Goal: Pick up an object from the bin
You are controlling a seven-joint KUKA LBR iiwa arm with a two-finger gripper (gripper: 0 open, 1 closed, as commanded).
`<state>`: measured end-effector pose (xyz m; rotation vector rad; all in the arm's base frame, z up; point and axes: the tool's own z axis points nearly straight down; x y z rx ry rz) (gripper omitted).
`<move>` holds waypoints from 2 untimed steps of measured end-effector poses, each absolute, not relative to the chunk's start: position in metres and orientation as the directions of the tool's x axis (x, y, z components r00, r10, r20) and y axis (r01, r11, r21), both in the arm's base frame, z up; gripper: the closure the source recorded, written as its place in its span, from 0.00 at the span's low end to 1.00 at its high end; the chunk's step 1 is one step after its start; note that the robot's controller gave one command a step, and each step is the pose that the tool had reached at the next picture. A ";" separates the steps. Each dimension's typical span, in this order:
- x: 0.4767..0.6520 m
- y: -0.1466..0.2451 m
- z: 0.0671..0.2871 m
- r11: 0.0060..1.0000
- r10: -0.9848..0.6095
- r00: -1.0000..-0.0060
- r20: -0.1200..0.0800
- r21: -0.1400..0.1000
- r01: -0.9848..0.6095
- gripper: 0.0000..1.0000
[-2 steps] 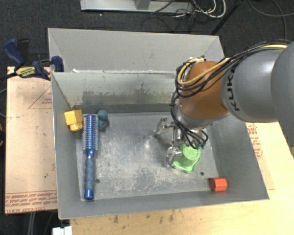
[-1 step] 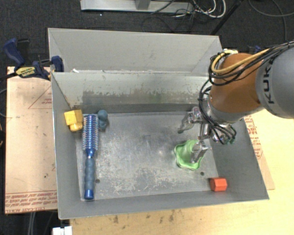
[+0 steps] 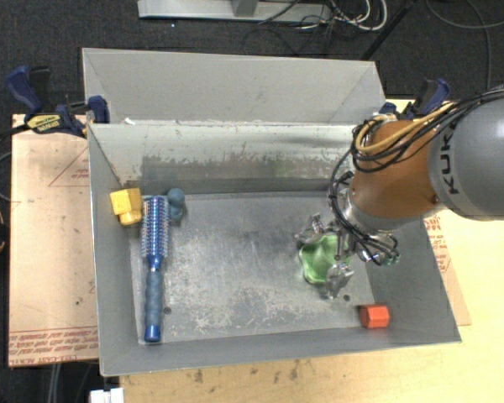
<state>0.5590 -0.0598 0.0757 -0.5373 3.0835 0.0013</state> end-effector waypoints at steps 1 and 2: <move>0.560 -0.061 0.077 0.941 -0.339 -0.941 -0.010 -0.005 -0.339 1.00; 0.532 -0.117 0.276 0.816 -0.578 -0.816 -0.008 -0.008 -0.578 1.00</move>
Offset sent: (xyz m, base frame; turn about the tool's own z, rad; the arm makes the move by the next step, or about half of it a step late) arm 0.0000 0.0000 0.0000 0.0000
